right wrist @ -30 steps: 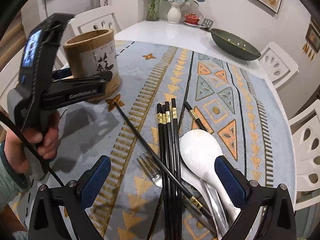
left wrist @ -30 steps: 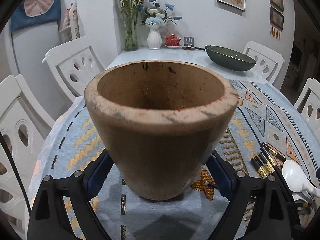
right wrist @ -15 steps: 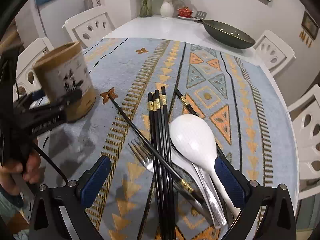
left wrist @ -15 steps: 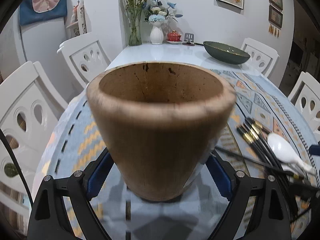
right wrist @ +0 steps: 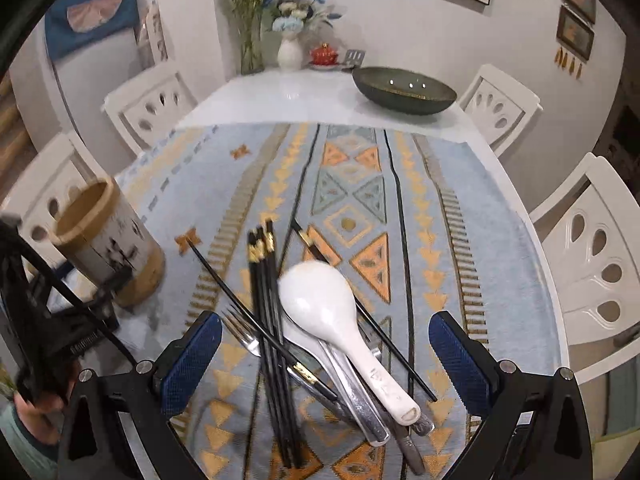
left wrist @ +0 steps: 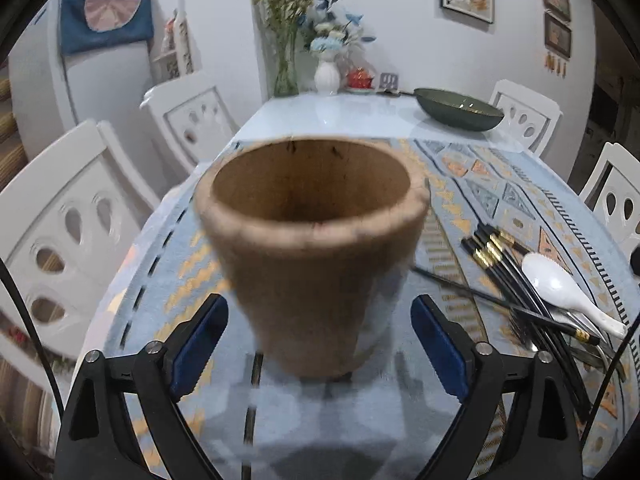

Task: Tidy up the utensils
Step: 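Hold the cup up with the left tool while the right tool approaches the chopsticks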

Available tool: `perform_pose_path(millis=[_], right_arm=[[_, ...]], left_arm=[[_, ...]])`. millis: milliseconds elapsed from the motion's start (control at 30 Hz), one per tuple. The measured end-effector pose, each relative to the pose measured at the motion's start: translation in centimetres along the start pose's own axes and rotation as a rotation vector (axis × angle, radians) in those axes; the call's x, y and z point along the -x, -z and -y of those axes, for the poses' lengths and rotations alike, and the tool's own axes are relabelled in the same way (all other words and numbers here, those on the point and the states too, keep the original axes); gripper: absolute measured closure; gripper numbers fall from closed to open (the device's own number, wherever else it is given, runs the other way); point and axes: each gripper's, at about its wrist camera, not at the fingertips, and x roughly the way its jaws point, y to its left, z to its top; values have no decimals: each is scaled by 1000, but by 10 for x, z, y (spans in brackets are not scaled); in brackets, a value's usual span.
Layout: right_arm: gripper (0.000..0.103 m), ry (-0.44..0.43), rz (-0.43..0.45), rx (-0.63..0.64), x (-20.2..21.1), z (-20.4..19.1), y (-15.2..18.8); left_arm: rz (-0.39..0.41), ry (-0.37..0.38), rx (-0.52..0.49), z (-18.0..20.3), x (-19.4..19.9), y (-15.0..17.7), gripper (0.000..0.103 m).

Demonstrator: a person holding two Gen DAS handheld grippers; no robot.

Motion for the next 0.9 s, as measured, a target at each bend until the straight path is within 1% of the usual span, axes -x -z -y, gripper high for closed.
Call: perform_pose_path(millis=[100, 167, 233, 333, 533, 700, 900], right_arm=[[0, -11, 6, -5, 6, -8, -1], [0, -12, -8, -10, 6, -14, 2], [0, -26, -21, -12, 5, -19, 6], [0, -41, -14, 2, 10, -23, 12], [0, -35, 16, 32, 20, -26, 19], [0, -34, 28, 39, 23, -25, 18], [0, -25, 16, 27, 16, -20, 16]], left_arm=[[-98, -6, 45, -3, 7, 7, 9], [-137, -28, 61, -2, 18, 7, 9], [-154, -37, 83, 0, 34, 1, 9], [-152, -41, 88, 6, 52, -7, 9], [-130, -66, 68, 21, 69, -14, 9], [-122, -71, 64, 26, 74, -17, 9], [-129, -59, 93, 23, 74, -12, 9]])
